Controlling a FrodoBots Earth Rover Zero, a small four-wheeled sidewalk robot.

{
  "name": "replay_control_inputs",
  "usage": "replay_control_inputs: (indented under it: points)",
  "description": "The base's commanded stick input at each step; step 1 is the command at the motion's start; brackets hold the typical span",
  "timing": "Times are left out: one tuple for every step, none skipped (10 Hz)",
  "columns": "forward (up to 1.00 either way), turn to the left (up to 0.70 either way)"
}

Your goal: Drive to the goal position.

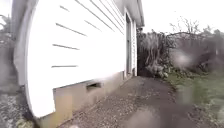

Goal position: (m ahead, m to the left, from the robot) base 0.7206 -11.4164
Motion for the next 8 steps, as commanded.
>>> replay_control_inputs:
  points:
    - [0.0,0.0]
    - [0.0,0.0]
    - [0.0,0.0]
    - [0.0,0.0]
    - [-0.7,0.0]
    - [-0.7,0.0]
    - [-0.7,0.0]
    - [-0.7,0.0]
